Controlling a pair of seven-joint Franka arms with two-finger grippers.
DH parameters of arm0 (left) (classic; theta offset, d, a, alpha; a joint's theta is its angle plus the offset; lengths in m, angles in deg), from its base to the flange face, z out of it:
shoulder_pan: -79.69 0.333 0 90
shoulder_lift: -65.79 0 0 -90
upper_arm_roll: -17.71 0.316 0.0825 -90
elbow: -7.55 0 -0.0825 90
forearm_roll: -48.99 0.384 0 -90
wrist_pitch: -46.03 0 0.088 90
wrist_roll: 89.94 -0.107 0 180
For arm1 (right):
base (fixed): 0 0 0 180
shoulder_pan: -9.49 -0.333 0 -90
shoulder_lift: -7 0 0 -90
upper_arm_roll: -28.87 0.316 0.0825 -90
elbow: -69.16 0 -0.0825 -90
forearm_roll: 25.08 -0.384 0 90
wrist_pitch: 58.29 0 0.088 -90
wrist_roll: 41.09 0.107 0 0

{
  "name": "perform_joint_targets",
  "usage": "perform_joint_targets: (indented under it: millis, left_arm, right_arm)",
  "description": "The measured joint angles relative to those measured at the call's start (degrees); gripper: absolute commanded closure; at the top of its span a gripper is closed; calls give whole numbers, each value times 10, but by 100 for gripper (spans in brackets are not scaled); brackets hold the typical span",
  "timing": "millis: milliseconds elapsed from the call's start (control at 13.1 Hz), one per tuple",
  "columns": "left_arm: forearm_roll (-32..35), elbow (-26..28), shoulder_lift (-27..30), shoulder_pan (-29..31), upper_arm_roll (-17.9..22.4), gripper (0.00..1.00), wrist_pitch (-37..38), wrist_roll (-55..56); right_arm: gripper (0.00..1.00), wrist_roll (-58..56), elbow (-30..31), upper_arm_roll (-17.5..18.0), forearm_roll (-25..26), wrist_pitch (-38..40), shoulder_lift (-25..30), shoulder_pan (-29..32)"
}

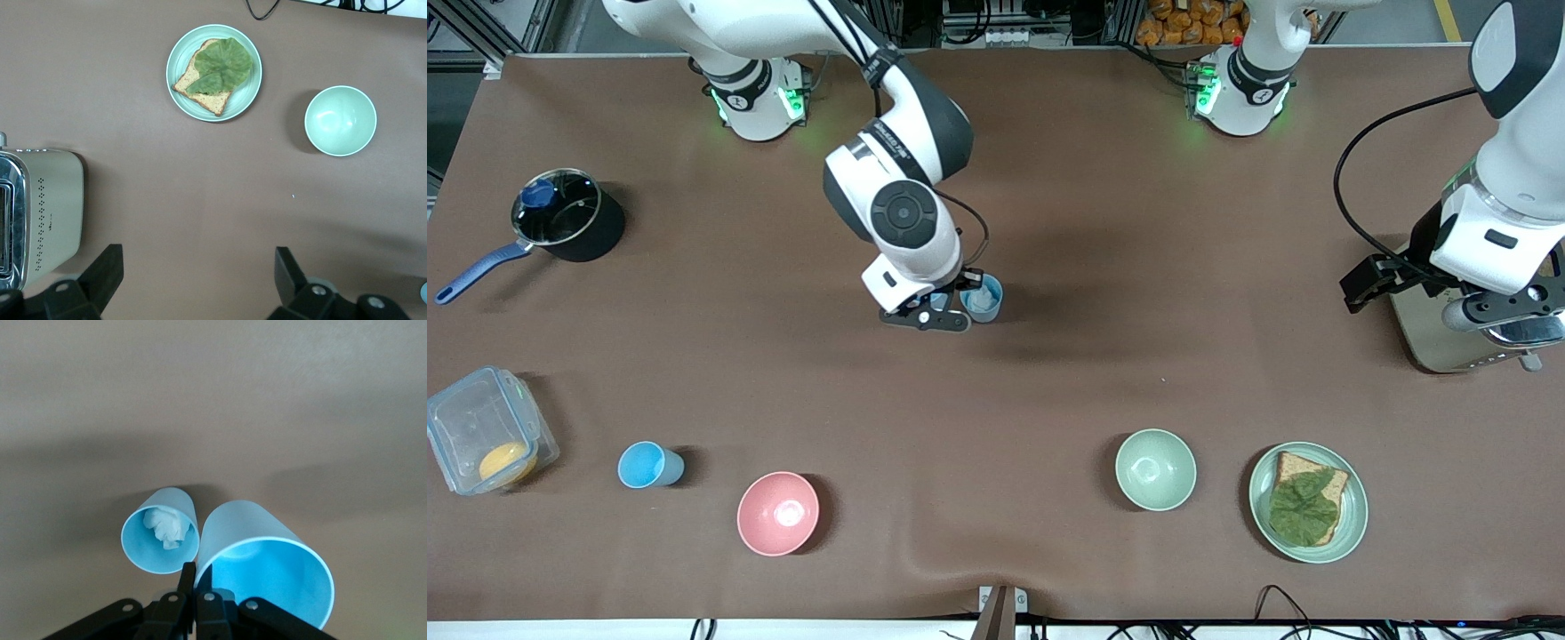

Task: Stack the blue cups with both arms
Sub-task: 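Lower the blue cup into the tissue cup and open the right gripper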

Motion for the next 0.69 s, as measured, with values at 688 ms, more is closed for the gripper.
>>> perform_joint_targets:
  millis: [688]
  left_arm:
    - [0,0,9,6,1,0,0,0]
  right_arm:
    - [100,88,-6,-1,0,-45,-22,-41]
